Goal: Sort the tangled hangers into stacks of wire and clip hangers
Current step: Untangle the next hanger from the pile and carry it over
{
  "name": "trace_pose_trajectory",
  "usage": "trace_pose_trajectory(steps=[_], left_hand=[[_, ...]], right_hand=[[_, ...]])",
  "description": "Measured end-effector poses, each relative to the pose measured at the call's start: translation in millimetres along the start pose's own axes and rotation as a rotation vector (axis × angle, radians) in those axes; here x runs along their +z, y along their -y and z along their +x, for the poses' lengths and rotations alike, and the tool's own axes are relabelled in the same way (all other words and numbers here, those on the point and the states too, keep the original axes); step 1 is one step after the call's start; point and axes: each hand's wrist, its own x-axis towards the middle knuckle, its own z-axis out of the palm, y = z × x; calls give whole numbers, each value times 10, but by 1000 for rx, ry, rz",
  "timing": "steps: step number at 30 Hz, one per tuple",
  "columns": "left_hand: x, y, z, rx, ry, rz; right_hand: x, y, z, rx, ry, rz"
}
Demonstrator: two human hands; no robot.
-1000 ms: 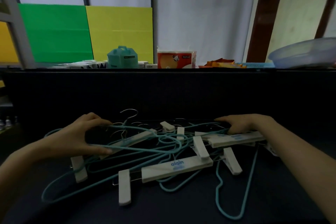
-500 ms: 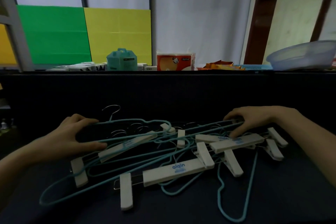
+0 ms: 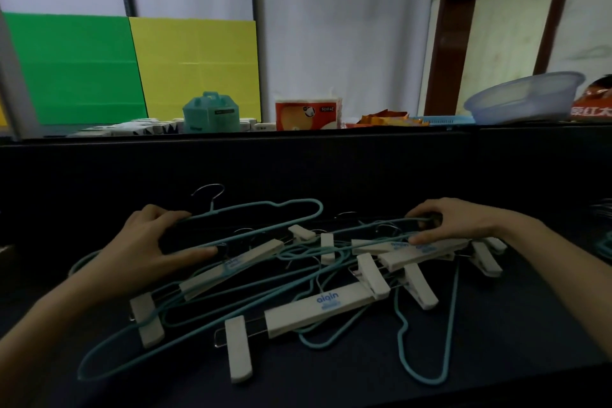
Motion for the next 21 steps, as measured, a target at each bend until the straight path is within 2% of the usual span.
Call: trace_pose_trajectory(steps=[10,20,21], left_hand=[[58,-307,-10,4,0,-4],[155,-818,85,3,-17,3],[349,-1270,138,77,-18,9]], right_hand=[[22,-24,-2,-12,-112,64],[-156,-289,-463,-103,-444,-205],[-333,-658,-872,-59,-481,-183]])
